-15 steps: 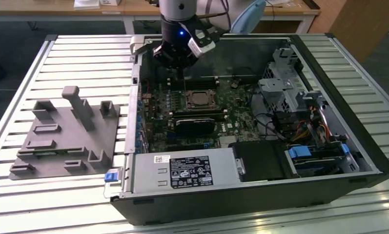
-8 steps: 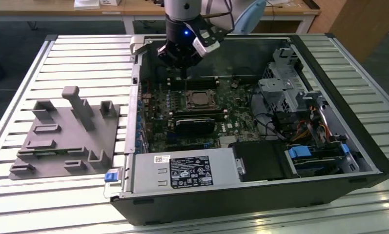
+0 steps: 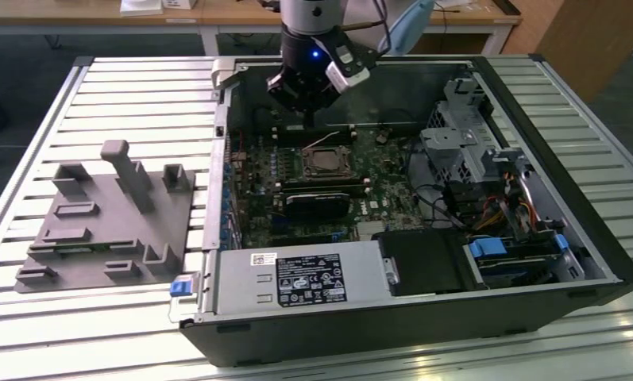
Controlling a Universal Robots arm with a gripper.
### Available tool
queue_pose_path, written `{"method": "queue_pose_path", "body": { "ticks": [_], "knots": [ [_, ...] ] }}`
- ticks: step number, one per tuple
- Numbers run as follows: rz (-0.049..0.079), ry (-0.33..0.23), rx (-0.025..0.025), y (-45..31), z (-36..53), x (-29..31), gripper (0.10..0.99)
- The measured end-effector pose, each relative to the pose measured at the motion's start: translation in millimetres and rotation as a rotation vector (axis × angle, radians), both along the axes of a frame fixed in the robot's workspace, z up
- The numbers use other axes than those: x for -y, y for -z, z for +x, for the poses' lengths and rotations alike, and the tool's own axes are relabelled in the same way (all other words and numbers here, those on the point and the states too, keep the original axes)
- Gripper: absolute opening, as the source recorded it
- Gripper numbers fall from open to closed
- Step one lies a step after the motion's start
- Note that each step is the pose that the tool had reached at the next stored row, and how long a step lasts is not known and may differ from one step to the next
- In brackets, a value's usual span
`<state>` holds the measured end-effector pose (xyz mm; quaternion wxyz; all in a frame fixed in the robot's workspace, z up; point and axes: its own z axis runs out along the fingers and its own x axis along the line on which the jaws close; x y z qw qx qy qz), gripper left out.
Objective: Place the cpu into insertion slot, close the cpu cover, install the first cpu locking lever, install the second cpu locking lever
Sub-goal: 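Install the first cpu locking lever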
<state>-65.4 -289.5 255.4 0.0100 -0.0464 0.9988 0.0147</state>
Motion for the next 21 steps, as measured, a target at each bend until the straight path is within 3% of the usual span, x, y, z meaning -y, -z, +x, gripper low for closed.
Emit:
{"method": "queue_pose_path", "body": {
  "ticks": [4,9,14,21],
  "knots": [
    [0.009,0.022,0.0001,3.5,1.2,0.0,0.106],
    [0.01,0.022,-0.0046,9.2,12.4,-0.1,0.106],
    [0.038,0.022,-0.0068,13.1,18.4,-0.1,0.106],
    [0.039,-0.003,-0.0075,19.5,22.4,-0.1,0.106]
  ]
}}
